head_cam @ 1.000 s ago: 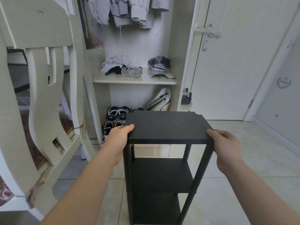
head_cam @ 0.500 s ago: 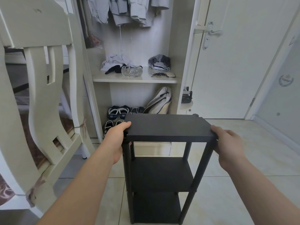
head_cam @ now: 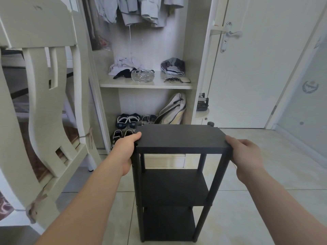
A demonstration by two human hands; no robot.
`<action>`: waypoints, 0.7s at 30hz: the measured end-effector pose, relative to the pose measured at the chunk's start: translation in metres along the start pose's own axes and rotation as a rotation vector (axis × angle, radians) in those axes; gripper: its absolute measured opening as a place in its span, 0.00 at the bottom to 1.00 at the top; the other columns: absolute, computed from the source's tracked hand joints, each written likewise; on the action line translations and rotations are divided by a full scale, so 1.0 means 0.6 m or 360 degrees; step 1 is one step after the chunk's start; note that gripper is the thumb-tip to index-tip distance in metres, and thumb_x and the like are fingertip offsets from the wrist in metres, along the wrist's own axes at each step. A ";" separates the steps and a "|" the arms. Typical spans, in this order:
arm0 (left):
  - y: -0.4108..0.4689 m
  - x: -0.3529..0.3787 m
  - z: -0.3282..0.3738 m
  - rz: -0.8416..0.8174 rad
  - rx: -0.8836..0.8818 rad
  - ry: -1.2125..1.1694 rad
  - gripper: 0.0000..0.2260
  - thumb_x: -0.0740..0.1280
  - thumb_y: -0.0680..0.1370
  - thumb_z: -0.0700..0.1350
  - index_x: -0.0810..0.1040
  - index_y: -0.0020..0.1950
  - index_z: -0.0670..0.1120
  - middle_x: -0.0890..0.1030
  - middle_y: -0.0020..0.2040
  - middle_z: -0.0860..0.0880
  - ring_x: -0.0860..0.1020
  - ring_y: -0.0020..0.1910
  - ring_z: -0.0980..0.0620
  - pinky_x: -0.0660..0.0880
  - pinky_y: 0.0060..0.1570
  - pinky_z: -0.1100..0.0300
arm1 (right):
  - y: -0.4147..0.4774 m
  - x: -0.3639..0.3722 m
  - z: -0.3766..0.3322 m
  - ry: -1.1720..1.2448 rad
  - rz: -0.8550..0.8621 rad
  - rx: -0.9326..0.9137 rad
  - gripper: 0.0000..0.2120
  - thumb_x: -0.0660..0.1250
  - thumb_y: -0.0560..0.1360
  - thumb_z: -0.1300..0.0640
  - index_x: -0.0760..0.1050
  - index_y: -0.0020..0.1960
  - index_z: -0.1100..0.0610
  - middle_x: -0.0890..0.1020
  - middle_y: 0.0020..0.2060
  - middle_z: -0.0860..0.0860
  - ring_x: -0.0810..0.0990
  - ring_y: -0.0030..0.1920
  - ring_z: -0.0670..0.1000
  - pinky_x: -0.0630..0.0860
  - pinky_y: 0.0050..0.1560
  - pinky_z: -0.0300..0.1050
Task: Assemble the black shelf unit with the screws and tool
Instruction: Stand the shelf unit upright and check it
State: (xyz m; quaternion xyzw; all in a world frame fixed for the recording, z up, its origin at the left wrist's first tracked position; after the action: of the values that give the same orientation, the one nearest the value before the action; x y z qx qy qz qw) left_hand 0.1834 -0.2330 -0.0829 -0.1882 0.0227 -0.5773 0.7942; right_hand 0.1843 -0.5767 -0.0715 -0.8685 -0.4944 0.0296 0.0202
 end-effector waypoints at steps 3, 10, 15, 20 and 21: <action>0.004 0.000 0.001 0.0009 -0.0007 0.0007 0.08 0.69 0.80 0.50 0.80 0.53 0.46 0.84 0.39 0.51 0.79 0.39 0.52 0.73 0.39 0.57 | 0.004 0.002 -0.002 -0.0024 -0.0008 -0.0009 0.11 0.73 0.75 0.52 0.76 0.45 0.59 0.78 0.41 0.53 0.75 0.41 0.54 0.75 0.47 0.51; 0.009 0.002 -0.003 -0.0002 -0.0011 0.0007 0.10 0.68 0.80 0.51 0.81 0.55 0.46 0.84 0.43 0.50 0.80 0.41 0.50 0.74 0.42 0.55 | 0.007 0.006 -0.003 -0.0060 -0.0034 -0.0057 0.11 0.72 0.76 0.50 0.76 0.45 0.58 0.79 0.42 0.52 0.75 0.42 0.53 0.75 0.48 0.51; 0.011 -0.003 -0.001 0.0016 0.0024 -0.0031 0.10 0.68 0.80 0.51 0.81 0.58 0.47 0.86 0.49 0.49 0.82 0.49 0.48 0.77 0.46 0.53 | 0.005 0.006 -0.004 -0.0057 -0.0072 -0.0060 0.10 0.72 0.77 0.51 0.78 0.47 0.58 0.81 0.46 0.54 0.78 0.46 0.54 0.77 0.57 0.55; 0.011 0.000 -0.002 0.0041 0.0018 -0.0028 0.09 0.68 0.80 0.51 0.81 0.56 0.47 0.86 0.46 0.50 0.84 0.46 0.49 0.77 0.42 0.54 | 0.008 0.009 -0.007 -0.0079 -0.0042 -0.0073 0.10 0.72 0.77 0.52 0.78 0.47 0.58 0.80 0.42 0.51 0.77 0.42 0.52 0.77 0.49 0.49; 0.011 0.001 -0.002 0.0047 0.0019 -0.0024 0.09 0.68 0.80 0.51 0.81 0.56 0.47 0.86 0.47 0.49 0.84 0.47 0.48 0.77 0.43 0.54 | 0.009 0.010 -0.008 -0.0086 -0.0035 -0.0074 0.10 0.72 0.77 0.52 0.78 0.47 0.58 0.80 0.42 0.51 0.76 0.41 0.51 0.76 0.47 0.49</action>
State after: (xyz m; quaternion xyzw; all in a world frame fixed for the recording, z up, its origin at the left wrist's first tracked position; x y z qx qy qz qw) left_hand 0.1895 -0.2319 -0.0860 -0.1875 0.0161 -0.5642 0.8039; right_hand 0.1924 -0.5745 -0.0675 -0.8621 -0.5049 0.0413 -0.0129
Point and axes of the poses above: each hand's wrist, its own y-axis towards the middle knuckle, its own x-axis out of the palm, z = x × y, the point moved 6 cm from there along y, towards the middle knuckle
